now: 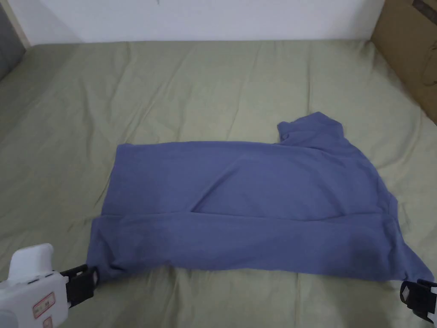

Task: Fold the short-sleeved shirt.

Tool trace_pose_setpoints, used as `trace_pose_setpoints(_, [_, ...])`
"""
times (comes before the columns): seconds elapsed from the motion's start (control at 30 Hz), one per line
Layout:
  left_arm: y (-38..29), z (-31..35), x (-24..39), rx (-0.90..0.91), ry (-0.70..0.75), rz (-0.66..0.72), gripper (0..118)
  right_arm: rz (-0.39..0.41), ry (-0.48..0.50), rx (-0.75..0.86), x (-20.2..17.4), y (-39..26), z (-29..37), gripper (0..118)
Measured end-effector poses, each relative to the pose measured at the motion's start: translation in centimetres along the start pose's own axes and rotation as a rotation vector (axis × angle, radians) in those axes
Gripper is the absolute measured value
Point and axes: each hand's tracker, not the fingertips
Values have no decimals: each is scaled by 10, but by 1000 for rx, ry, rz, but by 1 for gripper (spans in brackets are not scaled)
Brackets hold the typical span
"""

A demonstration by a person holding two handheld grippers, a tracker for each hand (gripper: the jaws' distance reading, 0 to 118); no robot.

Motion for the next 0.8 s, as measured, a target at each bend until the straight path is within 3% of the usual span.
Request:
trace_pose_setpoints(0.1, [9,-26,5,-45,-26,7,89,-23,15,2,5,2,2,2])
trace_pose_setpoints(0.2, [6,-48,14,-118,-36,-42,80,-9,-7,0,10,6,-4,5])
trace_pose_setpoints(0.23, [4,-53,19,-127,4,-62,75,-10,-6,2,12,7,-6,19])
trace_pose_setpoints(0.27, [2,-56,21,-113,40,-96,61,-14,-1,-1,13,10,-10,46])
trace_pose_setpoints(0.3, [3,-54,20,-108,18,-81,28,-20,5,-4,15,11,-12,88])
trace_pose_setpoints(0.33, [7,-48,18,-108,22,-77,6,-25,8,-5,18,14,-16,101])
trace_pose_setpoints(0.37, [9,-41,19,-97,43,-80,6,-22,10,-13,21,18,-22,102])
trace_pose_setpoints(0.47, [20,-41,6,-118,-16,-22,6,3,-31,23,32,32,-45,102])
trace_pose_setpoints(0.57, [21,-39,9,-102,4,-49,6,-17,-60,-33,39,49,-72,101])
trace_pose_setpoints(0.63, [21,-34,15,-101,7,-58,6,-43,-43,-112,40,51,-87,83])
trace_pose_setpoints(0.67, [22,-32,15,-100,5,-58,6,-9,-73,-142,31,50,-88,79])
trace_pose_setpoints(0.7, [23,-30,14,-98,0,-54,6,59,-128,-108,24,48,-85,65])
trace_pose_setpoints(0.73, [24,-28,13,-98,-9,-47,6,89,-101,-87,19,47,-78,41])
trace_pose_setpoints(0.77, [25,-23,14,-95,-14,-44,6,97,-85,-87,16,48,-72,6])
trace_pose_setpoints(0.8, [26,-21,14,-93,-22,-47,6,74,-76,-90,20,52,-69,5])
